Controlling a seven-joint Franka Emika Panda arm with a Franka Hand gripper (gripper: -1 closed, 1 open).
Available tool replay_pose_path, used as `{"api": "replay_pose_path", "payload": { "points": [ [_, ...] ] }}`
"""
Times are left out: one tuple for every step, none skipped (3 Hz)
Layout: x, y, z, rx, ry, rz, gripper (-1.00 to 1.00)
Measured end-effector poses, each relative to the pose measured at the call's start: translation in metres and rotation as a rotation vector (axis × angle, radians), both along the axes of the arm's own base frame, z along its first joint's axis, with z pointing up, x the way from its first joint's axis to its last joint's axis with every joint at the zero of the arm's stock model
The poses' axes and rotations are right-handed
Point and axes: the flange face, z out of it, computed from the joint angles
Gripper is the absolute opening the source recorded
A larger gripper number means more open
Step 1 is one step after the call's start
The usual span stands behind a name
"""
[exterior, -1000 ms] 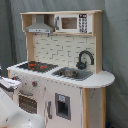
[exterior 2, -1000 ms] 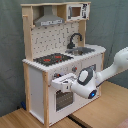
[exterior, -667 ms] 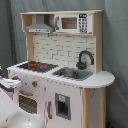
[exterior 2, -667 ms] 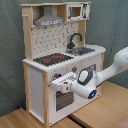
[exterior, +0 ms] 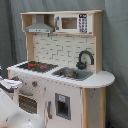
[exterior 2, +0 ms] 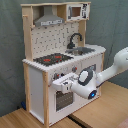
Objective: Play with the kitchen
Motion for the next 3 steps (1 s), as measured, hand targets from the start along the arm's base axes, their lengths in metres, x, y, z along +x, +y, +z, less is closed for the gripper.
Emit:
{"api": "replay_pose_path", "payload": {
  "points": [
    [-0.019, 0.012, 0.0, 0.07, 0.034, -0.023, 1.0],
    [-0.049, 0.027, 0.006, 0.147, 0.047, -0.026, 1.0],
    [-0.072, 0.036, 0.006, 0.243, 0.077, -0.038, 1.0]
  ]
}}
